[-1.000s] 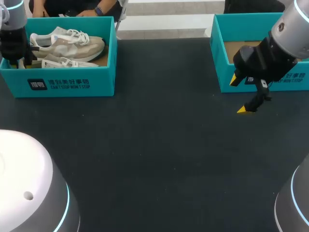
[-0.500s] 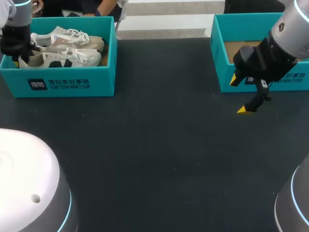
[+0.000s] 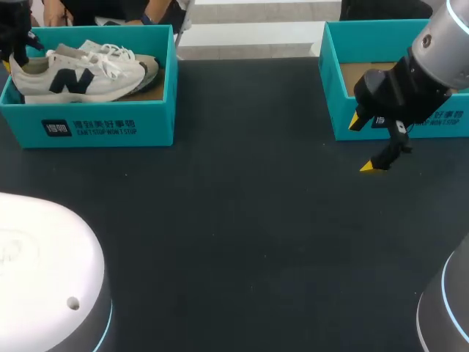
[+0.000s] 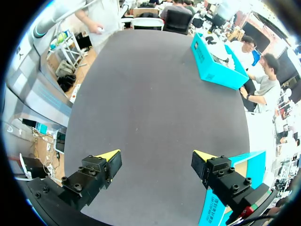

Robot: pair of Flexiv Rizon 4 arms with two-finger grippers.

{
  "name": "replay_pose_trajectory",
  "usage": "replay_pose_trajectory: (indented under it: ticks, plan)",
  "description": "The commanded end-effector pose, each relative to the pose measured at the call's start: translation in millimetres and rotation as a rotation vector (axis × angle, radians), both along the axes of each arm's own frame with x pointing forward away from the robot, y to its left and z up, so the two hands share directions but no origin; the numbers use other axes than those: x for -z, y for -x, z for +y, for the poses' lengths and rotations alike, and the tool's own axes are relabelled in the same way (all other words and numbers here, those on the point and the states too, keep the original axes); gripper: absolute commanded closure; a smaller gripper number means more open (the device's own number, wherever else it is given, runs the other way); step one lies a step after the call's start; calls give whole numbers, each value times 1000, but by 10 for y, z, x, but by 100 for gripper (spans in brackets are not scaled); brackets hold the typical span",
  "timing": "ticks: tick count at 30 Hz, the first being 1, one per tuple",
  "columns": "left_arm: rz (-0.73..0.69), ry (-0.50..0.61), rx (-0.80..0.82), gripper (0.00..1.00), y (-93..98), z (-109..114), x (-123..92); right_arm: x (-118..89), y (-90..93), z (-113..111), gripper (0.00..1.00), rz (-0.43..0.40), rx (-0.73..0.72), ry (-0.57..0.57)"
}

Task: Take the shoe out of the shoebox, open the shoe tongue, remove and reinsert the insole, then place the shoe into the shoebox

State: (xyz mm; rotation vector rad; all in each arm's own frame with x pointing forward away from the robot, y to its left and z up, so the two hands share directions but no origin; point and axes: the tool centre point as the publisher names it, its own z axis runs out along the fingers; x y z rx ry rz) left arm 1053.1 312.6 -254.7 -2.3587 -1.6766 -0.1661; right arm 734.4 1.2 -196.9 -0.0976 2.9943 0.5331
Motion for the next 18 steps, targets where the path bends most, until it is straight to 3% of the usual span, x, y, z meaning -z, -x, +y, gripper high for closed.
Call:
replay_pose_trajectory:
  ticks: [1, 6, 18]
  plan:
    - [35, 31, 40, 100, 12, 71, -353, 12, -7, 6, 0, 1, 0, 1]
    - [109, 128, 150, 100, 72, 118, -542, 12, -7, 6, 0, 1, 0, 1]
    - [109, 128, 150, 100, 72, 118, -542, 12, -7, 6, 0, 1, 0, 1]
